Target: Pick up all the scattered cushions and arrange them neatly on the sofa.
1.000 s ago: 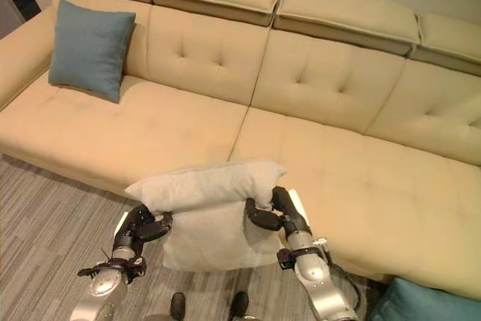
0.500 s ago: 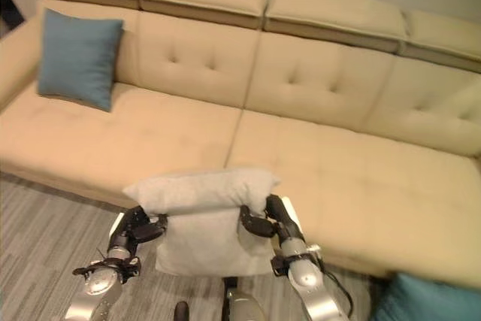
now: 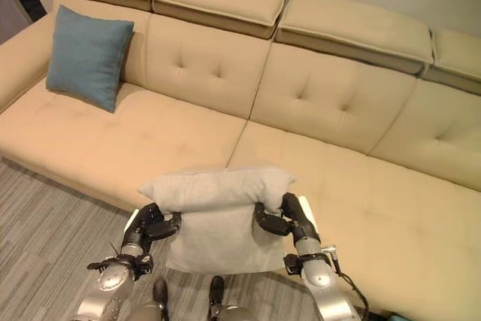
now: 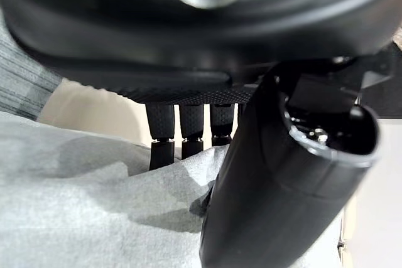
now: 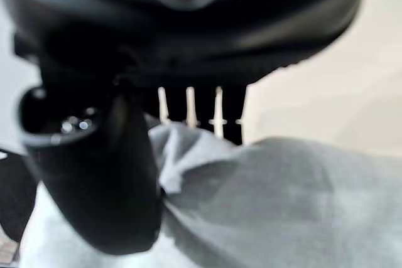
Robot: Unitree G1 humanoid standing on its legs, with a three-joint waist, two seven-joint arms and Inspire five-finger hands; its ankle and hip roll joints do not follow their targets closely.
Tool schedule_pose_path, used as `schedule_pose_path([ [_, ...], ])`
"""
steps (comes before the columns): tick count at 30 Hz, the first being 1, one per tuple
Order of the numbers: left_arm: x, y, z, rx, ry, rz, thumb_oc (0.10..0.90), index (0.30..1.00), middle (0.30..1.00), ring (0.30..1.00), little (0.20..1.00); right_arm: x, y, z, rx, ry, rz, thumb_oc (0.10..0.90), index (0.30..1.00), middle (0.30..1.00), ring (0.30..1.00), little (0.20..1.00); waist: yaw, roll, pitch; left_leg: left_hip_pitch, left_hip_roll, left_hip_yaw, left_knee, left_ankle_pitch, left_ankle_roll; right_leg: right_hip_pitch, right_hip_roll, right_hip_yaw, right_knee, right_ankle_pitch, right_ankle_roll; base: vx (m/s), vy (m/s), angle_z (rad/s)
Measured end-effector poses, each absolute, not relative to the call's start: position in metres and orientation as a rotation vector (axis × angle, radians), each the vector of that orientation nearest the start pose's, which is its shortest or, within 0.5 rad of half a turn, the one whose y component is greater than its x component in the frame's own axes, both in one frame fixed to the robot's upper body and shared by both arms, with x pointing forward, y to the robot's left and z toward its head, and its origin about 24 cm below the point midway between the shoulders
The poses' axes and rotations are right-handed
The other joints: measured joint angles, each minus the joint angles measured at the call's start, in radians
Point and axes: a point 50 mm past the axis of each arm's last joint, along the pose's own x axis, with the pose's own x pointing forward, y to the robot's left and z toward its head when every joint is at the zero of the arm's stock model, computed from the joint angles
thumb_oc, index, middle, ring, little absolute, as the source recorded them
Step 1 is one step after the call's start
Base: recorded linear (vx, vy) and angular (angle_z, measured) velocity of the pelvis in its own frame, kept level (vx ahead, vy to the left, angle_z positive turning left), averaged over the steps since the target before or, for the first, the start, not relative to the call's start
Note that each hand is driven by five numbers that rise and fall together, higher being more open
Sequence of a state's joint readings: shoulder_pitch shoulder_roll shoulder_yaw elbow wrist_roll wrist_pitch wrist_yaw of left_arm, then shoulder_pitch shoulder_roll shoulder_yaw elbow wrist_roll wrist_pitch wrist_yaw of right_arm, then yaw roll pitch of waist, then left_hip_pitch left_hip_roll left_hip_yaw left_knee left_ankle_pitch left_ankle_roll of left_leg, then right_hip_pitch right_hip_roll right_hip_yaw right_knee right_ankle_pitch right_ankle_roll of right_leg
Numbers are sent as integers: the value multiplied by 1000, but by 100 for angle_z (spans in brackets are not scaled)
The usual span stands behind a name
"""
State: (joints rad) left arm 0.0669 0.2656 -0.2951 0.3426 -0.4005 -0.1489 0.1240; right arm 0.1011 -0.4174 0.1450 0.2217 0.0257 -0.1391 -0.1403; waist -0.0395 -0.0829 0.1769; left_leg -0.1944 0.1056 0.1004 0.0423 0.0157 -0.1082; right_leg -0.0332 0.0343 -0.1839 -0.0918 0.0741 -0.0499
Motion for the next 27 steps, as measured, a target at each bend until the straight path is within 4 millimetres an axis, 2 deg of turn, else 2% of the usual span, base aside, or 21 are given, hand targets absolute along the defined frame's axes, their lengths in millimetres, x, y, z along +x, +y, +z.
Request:
schedule_pose_path([
  [2, 214, 165, -44, -78, 337, -16, 400, 300, 300, 300, 300, 219, -223, -8, -402, 191, -27, 400, 300, 300, 300, 300, -6, 7, -4, 25, -16, -1, -32, 14, 21, 19, 6, 12, 1, -15, 11, 143, 171, -27],
  [5, 213, 168, -44, -73, 339, -14, 400, 300, 300, 300, 300, 219, -220, -9, -394, 190, -24, 400, 300, 300, 300, 300, 1, 29, -18, 61, -31, 10, -66, 117, 82, 13, -3, 61, 27, -36, 42, 95, 153, -48],
  [7, 213, 171, -44, -61, 338, -10, 400, 300, 300, 300, 300, 219, -217, -10, -387, 192, -19, 400, 300, 300, 300, 300, -4, 33, -20, 99, -63, 44, -95, 110, 106, -4, -42, 82, 91, -70, 80, 94, 164, -36],
  [9, 215, 174, -41, -51, 330, -7, 400, 300, 300, 300, 300, 219, -215, -11, -377, 193, -13, 400, 300, 300, 300, 300, 0, 36, -21, 119, -87, 67, -101, 95, 128, -37, -74, 86, 174, -107, 102, 74, 134, -25],
  [11, 216, 181, -39, -36, 322, 4, 400, 300, 300, 300, 300, 219, -209, -12, -353, 191, -8, 400, 300, 300, 300, 300, 1, 39, -23, 130, -100, 86, -101, 82, 146, -96, -101, 84, 301, -143, 135, 70, 100, -21],
  [13, 216, 185, -39, -26, 324, 17, 400, 300, 300, 300, 300, 220, -200, -13, -344, 190, 19, 400, 300, 300, 300, 300, 5, 41, -22, 152, -107, 115, -102, 66, 167, -153, -131, 64, 423, -174, 177, 85, 66, -29],
  [14, 215, 191, -39, -17, 323, 29, 400, 300, 300, 300, 300, 221, -195, -13, -335, 186, 33, 400, 300, 300, 300, 300, 13, 42, -21, 161, -109, 136, -103, 55, 174, -175, -160, 38, 458, -175, 181, 61, 27, -47],
  [16, 215, 197, -38, -7, 320, 49, 400, 300, 300, 300, 300, 221, -189, -15, -324, 186, 51, 400, 300, 300, 300, 300, 25, 43, -21, 185, -114, 158, -120, 51, 176, -196, -209, -1, 452, -173, 183, 111, 9, -42],
  [17, 215, 198, -37, -5, 319, 54, 400, 300, 300, 300, 300, 221, -188, -15, -324, 188, 57, 400, 300, 300, 300, 300, 25, 42, -21, 188, -117, 160, -120, 51, 176, -195, -224, -2, 432, -171, 186, 154, -14, -35],
  [18, 215, 200, -37, -9, 319, 70, 400, 300, 300, 300, 300, 222, -185, -16, -324, 189, 73, 400, 300, 300, 300, 300, 27, 43, -20, 200, -114, 165, -131, 31, 179, -235, -225, -39, 428, -180, 198, 139, -67, -25],
  [21, 213, 201, -39, -4, 326, 67, 400, 300, 300, 300, 300, 219, -186, -18, -324, 200, 68, 400, 300, 300, 300, 300, 17, 30, -20, 213, -126, 165, -131, 31, 164, -243, -228, -88, 348, -129, 191, 130, -100, 8],
  [22, 210, 198, -41, -15, 337, 65, 400, 300, 300, 300, 300, 216, -190, -20, -325, 211, 59, 400, 300, 300, 300, 300, 9, 25, -20, 225, -129, 149, -131, 27, 149, -214, -209, -81, 291, -66, 161, 118, -93, 41],
  [23, 207, 194, -44, -27, 347, 63, 400, 300, 300, 300, 300, 214, -193, -21, -327, 222, 45, 400, 300, 300, 300, 300, -3, 34, -23, 227, -118, 126, -129, 30, 132, -191, -186, -68, 257, -34, 142, 96, -93, 38],
  [25, 204, 188, -47, -42, 359, 48, 400, 300, 300, 300, 300, 212, -199, -22, -330, 233, 25, 400, 300, 300, 300, 300, 9, 45, -24, 222, -88, 122, -100, 16, 109, -163, -153, -62, 223, -31, 131, 71, -112, 17],
  [26, 203, 184, -49, -40, 365, 31, 400, 300, 300, 300, 300, 212, -203, -22, -332, 236, 12, 400, 300, 300, 300, 300, 14, 36, -21, 179, -65, 104, -4, 3, 89, -130, -139, -86, 181, -25, 111, 35, -82, 14],
  [27, 203, 181, -49, -47, 368, 23, 400, 300, 300, 300, 300, 212, -206, -21, -337, 235, 5, 400, 300, 300, 300, 300, 13, 32, -20, 168, -65, 103, 30, 3, 88, -118, -138, -90, 171, -13, 90, 34, -48, 17],
])
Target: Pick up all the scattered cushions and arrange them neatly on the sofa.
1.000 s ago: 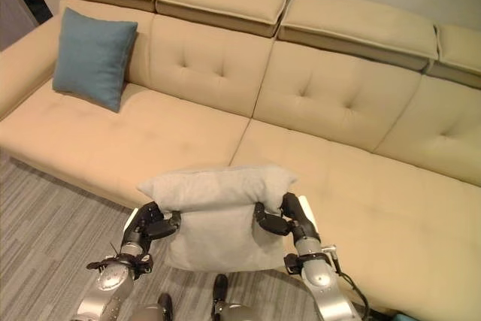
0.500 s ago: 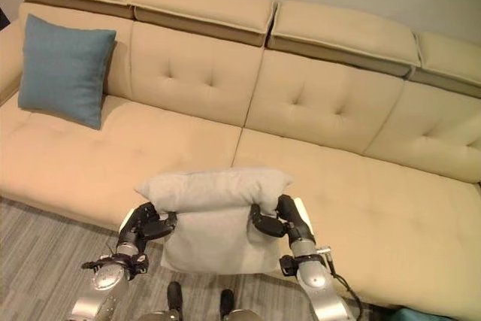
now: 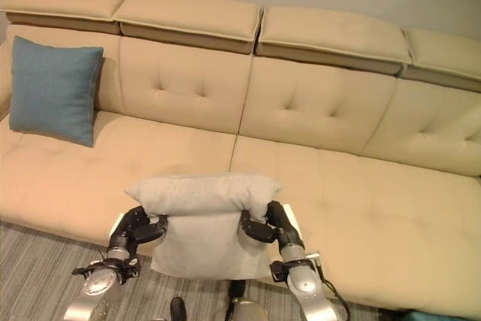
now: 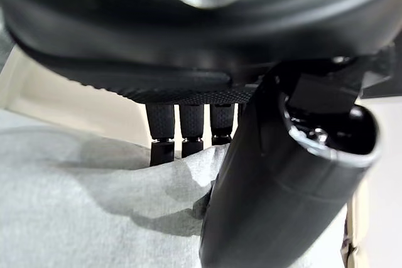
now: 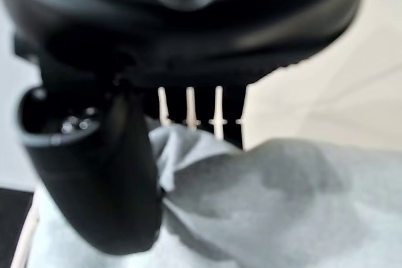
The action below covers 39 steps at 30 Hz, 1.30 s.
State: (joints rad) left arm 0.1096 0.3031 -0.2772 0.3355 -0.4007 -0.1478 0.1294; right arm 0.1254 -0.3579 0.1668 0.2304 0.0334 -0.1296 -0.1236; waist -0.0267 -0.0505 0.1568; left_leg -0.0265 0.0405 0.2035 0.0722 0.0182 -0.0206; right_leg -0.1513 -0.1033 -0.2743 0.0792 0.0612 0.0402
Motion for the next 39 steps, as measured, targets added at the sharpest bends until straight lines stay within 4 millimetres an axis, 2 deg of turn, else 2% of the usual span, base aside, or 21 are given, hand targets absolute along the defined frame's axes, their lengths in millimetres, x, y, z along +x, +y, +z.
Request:
schedule_pose_path([
  [2, 202, 174, -50, -67, 370, 4, 400, 300, 300, 300, 300, 213, -214, -18, -353, 232, -6, 400, 300, 300, 300, 300, 5, -2, 1, -44, 15, -5, 121, -6, -8, 30, 3, -3, -25, -11, -16, 89, 4, 2],
  [3, 202, 171, -51, -80, 369, 3, 400, 300, 300, 300, 300, 214, -217, -17, -357, 228, -11, 400, 300, 300, 300, 300, 8, -4, 2, -76, 19, -24, 194, -14, -12, 51, 5, 8, -48, -9, -29, 88, 20, -8],
  [4, 203, 170, -51, -85, 369, 3, 400, 300, 300, 300, 300, 214, -218, -16, -359, 227, -12, 400, 300, 300, 300, 300, 8, -3, 2, -89, 27, -52, 215, -25, -26, 65, 12, 10, -65, -9, -42, 77, 33, -17],
  [7, 205, 169, -49, -86, 358, -2, 400, 300, 300, 300, 300, 214, -220, -15, -360, 226, -17, 400, 300, 300, 300, 300, -1, 2, -1, -90, 50, -81, 142, -25, -30, 71, 32, 21, -78, -16, -51, 111, 71, -17],
  [8, 208, 168, -46, -85, 348, -4, 400, 300, 300, 300, 300, 215, -220, -15, -354, 224, -23, 400, 300, 300, 300, 300, 8, -5, 3, -93, 51, -115, 88, -20, -37, 71, 42, 48, -88, -16, -59, 107, 88, -28],
  [9, 209, 168, -46, -84, 346, -5, 400, 300, 300, 300, 300, 215, -220, -15, -353, 225, -24, 400, 300, 300, 300, 300, 9, -8, 5, -97, 50, -121, 62, -10, -52, 71, 45, 47, -88, -7, -60, 102, 104, -34],
  [11, 210, 166, -46, -80, 345, -12, 400, 300, 300, 300, 300, 215, -221, -15, -349, 226, -31, 400, 300, 300, 300, 300, 10, -15, 8, -117, 57, -178, 26, -5, -60, 80, 56, 74, -100, -10, -63, 145, 162, -41],
  [12, 210, 167, -46, -79, 345, -9, 400, 300, 300, 300, 300, 216, -221, -14, -347, 223, -30, 400, 300, 300, 300, 300, 15, -16, 10, -118, 61, -219, 0, 10, -72, 83, 63, 91, -102, -2, -52, 159, 167, -55],
  [14, 209, 165, -47, -79, 351, -15, 400, 300, 300, 300, 300, 215, -222, -15, -348, 228, -34, 400, 300, 300, 300, 300, -2, 0, 8, -109, 69, -206, -40, 22, -70, 106, 73, 89, -106, -3, -33, 122, 161, -32],
  [15, 209, 161, -47, -84, 351, -30, 400, 300, 300, 300, 300, 214, -227, -13, -363, 228, -40, 400, 300, 300, 300, 300, -13, 38, 6, -93, 86, -208, -66, 83, -59, 122, 95, 90, -107, -12, -16, 113, 192, -17],
  [16, 210, 163, -46, -71, 352, -35, 400, 300, 300, 300, 300, 213, -224, -17, -338, 243, -53, 400, 300, 300, 300, 300, -17, 17, 3, -80, 70, -199, -78, 85, -57, 122, 71, 99, -106, -22, -1, 90, 178, -31],
  [17, 211, 164, -45, -69, 346, -32, 400, 300, 300, 300, 300, 213, -222, -16, -324, 234, -51, 400, 300, 300, 300, 300, -13, 11, 0, -66, 52, -180, -106, 81, -42, 109, 47, 104, -94, -27, 6, 86, 185, -28],
  [22, 213, 176, -40, -27, 328, -29, 400, 300, 300, 300, 300, 213, -214, -18, -289, 233, -38, 400, 300, 300, 300, 300, -15, 10, -3, -36, -27, -143, -155, 94, -4, 104, -34, 124, -89, -21, 56, 59, 128, -9],
  [24, 218, 181, -31, -18, 292, -22, 400, 300, 300, 300, 300, 219, -208, -15, -273, 213, -31, 400, 300, 300, 300, 300, 12, 11, -3, -35, -43, -128, -160, 90, 4, 103, -50, 142, -104, -14, 69, 57, 104, -6],
  [26, 223, 184, -22, 0, 256, -9, 400, 300, 300, 300, 300, 226, -203, -10, -267, 188, -26, 400, 300, 300, 300, 300, 13, 11, -4, -38, -48, -128, -160, 87, 7, 111, -54, 142, -121, -10, 74, 24, 39, -2],
  [31, 258, 184, 10, 26, 117, 32, 400, 300, 300, 300, 300, 261, -195, 23, -281, 43, -51, 400, 300, 300, 300, 300, 11, 11, -4, -67, -42, -113, -160, 88, 7, 98, -45, 147, -166, 20, 74, -2, 19, -8],
  [34, 284, 180, 40, 25, 3, 60, 400, 300, 300, 300, 300, 288, -188, 56, -290, -91, -80, 400, 300, 300, 300, 300, 11, 11, -4, -110, -33, -101, -160, 98, 6, 46, -36, 165, -170, 37, 74, -70, -7, -18],
  [35, 299, 175, 58, 34, -62, 65, 400, 300, 300, 300, 300, 301, -188, 76, -302, -160, -113, 400, 300, 300, 300, 300, 8, 12, -4, -143, -29, -101, -160, 106, 3, 13, -31, 167, -170, 46, 70, -92, -5, -6],
  [39, 337, 166, 109, 58, -212, 99, 400, 300, 300, 300, 300, 334, -184, 126, -307, -311, -184, 400, 300, 300, 300, 300, 1, 11, -5, -241, -18, -104, -160, 136, 2, -85, -19, 168, -170, 73, 61, -106, -22, -1],
])
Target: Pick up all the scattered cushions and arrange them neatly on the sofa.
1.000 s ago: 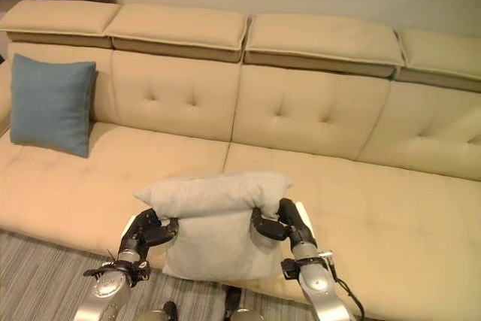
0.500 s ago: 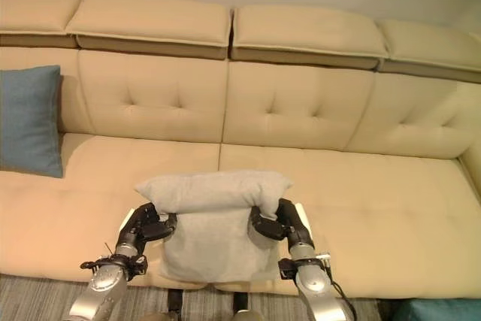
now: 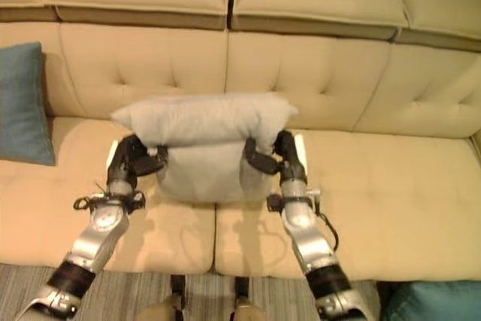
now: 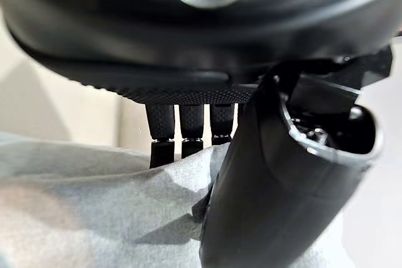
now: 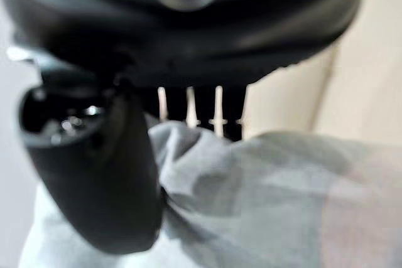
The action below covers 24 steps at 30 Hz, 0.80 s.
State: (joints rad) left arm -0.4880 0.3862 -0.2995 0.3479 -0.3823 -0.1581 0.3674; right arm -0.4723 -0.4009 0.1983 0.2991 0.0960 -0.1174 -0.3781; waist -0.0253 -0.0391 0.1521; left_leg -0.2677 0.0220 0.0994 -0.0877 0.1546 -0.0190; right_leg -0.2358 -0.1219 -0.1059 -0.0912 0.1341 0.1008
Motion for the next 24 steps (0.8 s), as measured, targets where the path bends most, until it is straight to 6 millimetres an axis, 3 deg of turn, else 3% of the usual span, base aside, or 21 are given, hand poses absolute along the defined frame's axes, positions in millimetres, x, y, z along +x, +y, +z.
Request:
schedule_pose_path([
  [1, 344, 164, 118, 66, -232, 107, 400, 300, 300, 300, 300, 340, -183, 134, -313, -333, -194, 400, 300, 300, 300, 300, 1, 0, 0, -15, 2, 0, 0, 5, 0, -16, 2, 0, 0, 4, -2, -101, -15, 1],
  [2, 362, 161, 143, 99, -289, 131, 400, 300, 300, 300, 300, 355, -181, 159, -329, -392, -227, 400, 300, 300, 300, 300, 2, 0, 0, -62, 7, -1, 0, 19, -2, -61, 8, -1, 0, 15, -8, -98, -3, 0],
  [8, 392, 155, 217, 229, -458, 161, 400, 300, 300, 300, 300, 378, -182, 222, -397, -539, -335, 400, 300, 300, 300, 300, 4, 17, 1, -183, 15, -31, 0, 45, -15, -171, 17, -25, 0, 25, -16, -46, -12, 9],
  [10, 395, 152, 232, 238, -496, 162, 400, 300, 300, 300, 300, 382, -185, 236, -427, -570, -365, 400, 300, 300, 300, 300, 10, 22, 2, -215, 15, -31, 0, 48, -15, -203, 17, -24, 0, 27, -16, -32, -12, 4],
  [13, 397, 156, 230, 251, -490, 183, 400, 300, 300, 300, 300, 383, -180, 233, -450, -571, -362, 400, 300, 300, 300, 300, 12, 33, 5, -250, 13, -32, 1, 48, -15, -237, 15, -25, 0, 26, -16, 0, 0, 0],
  [14, 398, 157, 227, 252, -479, 189, 500, 451, 451, 451, 451, 383, -179, 231, -456, -567, -356, 441, 361, 361, 361, 361, 12, 35, 6, -264, 13, -31, 1, 48, -15, -250, 15, -25, 1, 26, -16, 0, 0, 0],
  [16, 399, 158, 221, 256, -457, 190, 675, 712, 712, 712, 712, 384, -179, 225, -471, -547, -350, 580, 571, 571, 571, 571, 11, 42, 10, -276, 13, -32, 1, 49, -15, -262, 14, -26, 1, 27, -16, 0, 0, 0],
  [17, 399, 158, 216, 262, -441, 190, 695, 742, 742, 742, 742, 386, -180, 219, -486, -524, -351, 596, 594, 594, 594, 594, 11, 43, 11, -276, 13, -33, 1, 49, -15, -263, 14, -26, 2, 26, -16, -4, -13, -3],
  [19, 400, 158, 214, 256, -433, 193, 800, 900, 900, 900, 900, 387, -183, 217, -488, -508, -364, 800, 900, 900, 900, 900, 12, 51, 15, -276, 20, -41, 1, 66, 10, -306, 13, -24, 86, 8, 0, -7, -15, -14],
  [20, 400, 156, 215, 243, -437, 190, 800, 900, 900, 900, 900, 387, -187, 221, -485, -521, -374, 800, 900, 900, 900, 900, 10, 76, 28, -270, 35, -61, 1, 83, 32, -387, 12, -27, 215, -58, 43, -10, -24, -15],
  [21, 400, 154, 213, 237, -436, 186, 800, 900, 900, 900, 900, 387, -190, 221, -481, -521, -381, 800, 900, 900, 900, 900, 8, 79, 30, -260, 28, -58, 1, 82, 31, -383, 12, -22, 135, -68, 54, -8, -24, 10],
  [23, 399, 150, 211, 227, -435, 164, 800, 900, 900, 900, 900, 386, -197, 220, -484, -512, -397, 800, 900, 900, 900, 900, -16, 73, 29, -238, -20, -53, 5, 72, 18, -284, -36, -17, -4, 98, 18, -7, -19, 48],
  [24, 398, 151, 212, 214, -441, 158, 800, 900, 900, 900, 900, 386, -198, 221, -481, -515, -398, 800, 900, 900, 900, 900, -10, 72, 30, -264, -17, -48, 59, 46, -15, -284, -38, -15, -3, 93, 8, -11, -14, 34],
])
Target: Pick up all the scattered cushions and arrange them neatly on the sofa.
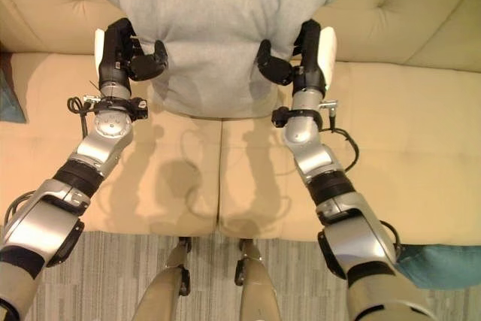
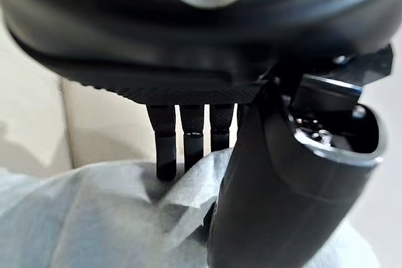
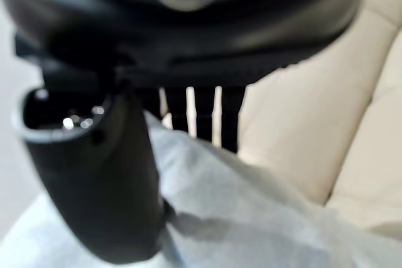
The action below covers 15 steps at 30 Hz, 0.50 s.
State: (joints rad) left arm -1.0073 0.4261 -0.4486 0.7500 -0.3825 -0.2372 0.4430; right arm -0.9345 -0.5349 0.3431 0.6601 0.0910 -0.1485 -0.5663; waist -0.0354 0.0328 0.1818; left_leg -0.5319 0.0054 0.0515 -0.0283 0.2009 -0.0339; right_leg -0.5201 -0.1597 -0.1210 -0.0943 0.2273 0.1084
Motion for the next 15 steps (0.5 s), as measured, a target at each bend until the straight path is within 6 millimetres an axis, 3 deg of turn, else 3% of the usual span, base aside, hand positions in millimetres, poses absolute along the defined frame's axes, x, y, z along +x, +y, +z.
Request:
schedule_pose_path([
  [1, 397, 152, 212, 204, -446, 159, 800, 900, 900, 900, 900, 386, -197, 222, -482, -515, -394, 800, 900, 900, 900, 900, -1, -6, 3, -46, -1, -1, 76, -27, -27, -2, -8, 0, 1, 6, -9, -12, -22, 10],
  [2, 396, 153, 210, 195, -447, 154, 800, 900, 900, 900, 900, 386, -197, 220, -486, -510, -383, 800, 900, 900, 900, 900, -1, -17, 9, -63, -4, 3, 46, -41, -24, -3, -10, 6, 1, 9, -12, -12, -22, -4],
  [3, 395, 156, 204, 202, -429, 153, 800, 900, 900, 900, 900, 387, -196, 219, -495, -504, -368, 800, 900, 900, 900, 900, 5, -12, 6, -32, 5, 2, -75, -1, -19, -1, 7, 11, 1, 9, -12, -6, -18, -39],
  [4, 395, 162, 199, 215, -415, 159, 800, 900, 900, 900, 900, 387, -195, 219, -506, -503, -350, 800, 900, 900, 900, 900, 23, -6, 7, -31, 37, 3, -65, 104, -29, 1, 39, 20, 1, 6, -9, -8, -14, -58],
  [5, 394, 168, 198, 235, -406, 161, 800, 900, 900, 900, 900, 387, -194, 220, -509, -506, -339, 800, 900, 900, 900, 900, 20, -6, 7, -26, 50, 6, -65, 74, -23, 3, 51, 11, 0, 4, -8, -11, -14, -32],
  [7, 395, 170, 198, 247, -403, 151, 800, 900, 900, 900, 900, 387, -200, 220, -519, -497, -350, 800, 900, 900, 900, 900, -9, -8, 8, -28, 42, -7, -64, 74, -23, 11, 45, -13, 0, 5, -6, -30, -18, 16],
  [9, 395, 184, 198, 287, -387, 157, 800, 900, 900, 900, 900, 386, -220, 224, -545, -483, -394, 800, 900, 900, 900, 900, -4, -10, 9, -20, 33, -8, -64, 74, -23, 24, 36, -12, 0, -5, 6, -30, -17, 17],
  [13, 388, 226, 185, 240, -330, 296, 800, 900, 900, 900, 900, 381, -239, 218, -498, -452, -461, 800, 900, 900, 900, 900, -1, -11, 10, -7, 30, -8, -64, 72, -24, 43, 37, -12, 0, -20, 25, -11, -8, 7],
  [15, 378, 247, 166, 217, -277, 359, 800, 900, 900, 900, 900, 374, -257, 205, -466, -407, -521, 800, 900, 900, 900, 900, 0, -13, 11, 4, 31, -8, -65, 71, -24, 57, 39, -12, 0, -22, 27, 5, -3, 2],
])
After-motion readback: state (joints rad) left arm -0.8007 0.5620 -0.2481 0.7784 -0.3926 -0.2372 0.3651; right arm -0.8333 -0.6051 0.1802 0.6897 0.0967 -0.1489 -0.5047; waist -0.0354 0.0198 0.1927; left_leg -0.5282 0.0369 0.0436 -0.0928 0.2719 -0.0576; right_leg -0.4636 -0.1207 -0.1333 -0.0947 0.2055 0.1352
